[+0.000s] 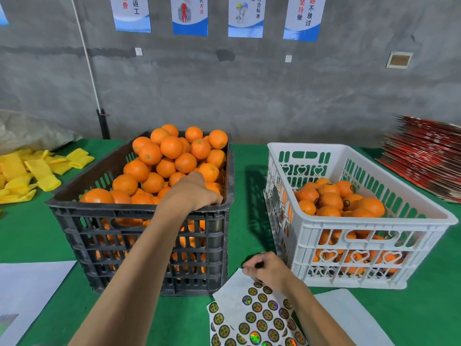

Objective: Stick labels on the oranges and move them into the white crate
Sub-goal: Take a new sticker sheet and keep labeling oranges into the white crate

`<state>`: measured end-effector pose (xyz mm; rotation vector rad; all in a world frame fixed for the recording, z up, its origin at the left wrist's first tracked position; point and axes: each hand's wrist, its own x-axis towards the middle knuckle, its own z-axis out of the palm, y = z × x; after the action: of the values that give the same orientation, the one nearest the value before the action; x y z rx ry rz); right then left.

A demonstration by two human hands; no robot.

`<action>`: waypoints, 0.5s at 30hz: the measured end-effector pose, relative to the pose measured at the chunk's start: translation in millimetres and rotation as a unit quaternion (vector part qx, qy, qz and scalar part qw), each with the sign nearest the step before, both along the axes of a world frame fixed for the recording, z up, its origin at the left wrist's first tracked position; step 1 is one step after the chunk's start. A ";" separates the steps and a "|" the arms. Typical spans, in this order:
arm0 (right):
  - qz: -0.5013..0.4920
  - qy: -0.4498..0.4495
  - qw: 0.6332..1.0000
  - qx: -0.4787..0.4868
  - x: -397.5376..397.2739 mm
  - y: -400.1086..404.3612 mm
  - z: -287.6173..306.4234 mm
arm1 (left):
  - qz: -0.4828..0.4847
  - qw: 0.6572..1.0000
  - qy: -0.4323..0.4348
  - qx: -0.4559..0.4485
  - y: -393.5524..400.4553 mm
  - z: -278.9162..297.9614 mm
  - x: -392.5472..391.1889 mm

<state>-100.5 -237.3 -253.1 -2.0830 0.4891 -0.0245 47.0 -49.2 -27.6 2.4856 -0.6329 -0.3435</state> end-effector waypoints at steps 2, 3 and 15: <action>-0.001 0.008 1.000 0.010 3.3 -2.5 1.8 | 0.003 1.000 0.001 -0.002 0.3 -0.2 0.4; -0.005 0.012 1.000 0.012 3.8 -3.3 2.4 | 0.005 1.000 0.000 -0.003 0.4 -0.5 0.6; 0.006 -0.014 0.999 -0.043 -8.5 -3.7 -6.9 | 0.003 1.000 0.001 -0.014 -1.7 -2.7 4.0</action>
<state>-109.0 -240.9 -260.0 -2.1667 0.4653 -0.0693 51.0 -50.9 -30.3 2.4591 -0.6254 -0.3327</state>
